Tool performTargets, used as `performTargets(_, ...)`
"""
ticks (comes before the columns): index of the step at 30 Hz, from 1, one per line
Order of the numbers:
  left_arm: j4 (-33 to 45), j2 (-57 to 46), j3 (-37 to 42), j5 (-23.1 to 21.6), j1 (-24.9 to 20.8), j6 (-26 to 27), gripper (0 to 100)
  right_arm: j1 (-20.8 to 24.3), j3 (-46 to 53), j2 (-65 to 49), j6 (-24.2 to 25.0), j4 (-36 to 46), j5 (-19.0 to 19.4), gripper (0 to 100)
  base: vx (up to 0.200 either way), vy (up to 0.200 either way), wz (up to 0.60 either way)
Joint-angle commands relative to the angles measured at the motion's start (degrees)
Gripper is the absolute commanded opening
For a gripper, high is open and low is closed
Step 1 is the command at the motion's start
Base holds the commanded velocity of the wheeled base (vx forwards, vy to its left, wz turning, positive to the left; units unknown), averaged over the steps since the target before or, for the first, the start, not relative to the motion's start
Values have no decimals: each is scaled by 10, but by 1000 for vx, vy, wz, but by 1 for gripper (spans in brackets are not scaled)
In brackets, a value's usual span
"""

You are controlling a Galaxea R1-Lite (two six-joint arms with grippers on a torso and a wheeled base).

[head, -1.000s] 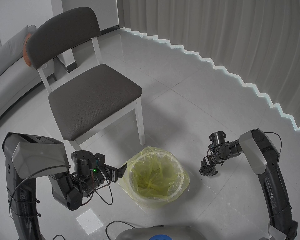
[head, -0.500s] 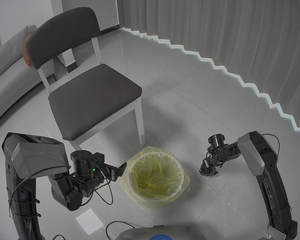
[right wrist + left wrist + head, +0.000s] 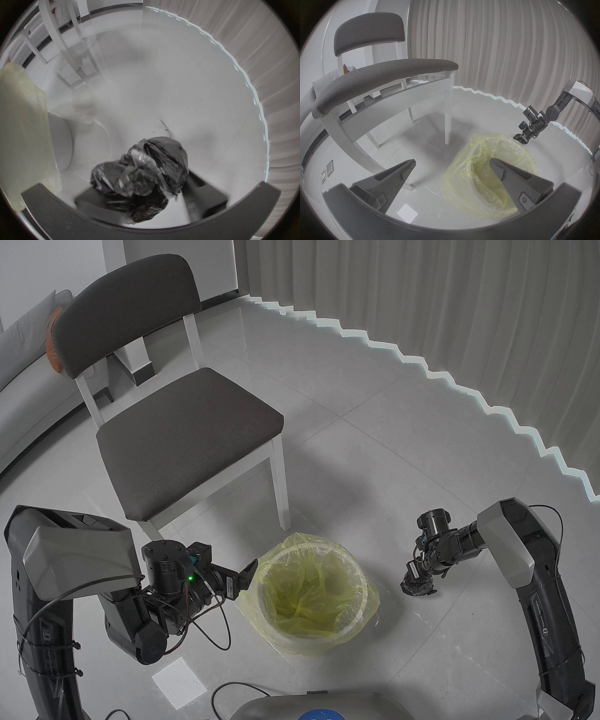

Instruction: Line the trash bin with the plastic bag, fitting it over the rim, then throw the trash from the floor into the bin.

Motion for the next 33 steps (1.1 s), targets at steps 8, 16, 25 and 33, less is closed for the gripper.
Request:
performTargets(8, -23, -42, 49, 55, -25, -13, 100, 3, 268, -238, -8, -105, 0, 0, 0, 0, 0)
performTargets(16, -66, -60, 74, 73, -40, -41, 100, 4, 373, -366, -11, -112, 0, 0, 0, 0, 0)
performTargets(25, -69, -100, 102, 77, -43, -81, 100, 24, 488, -531, -9, -129, -7, 0, 0, 0, 0)
performTargets(33, -69, -113, 94, 96, -57, -90, 100, 39, 538, -625, -6, -129, -7, 0, 0, 0, 0)
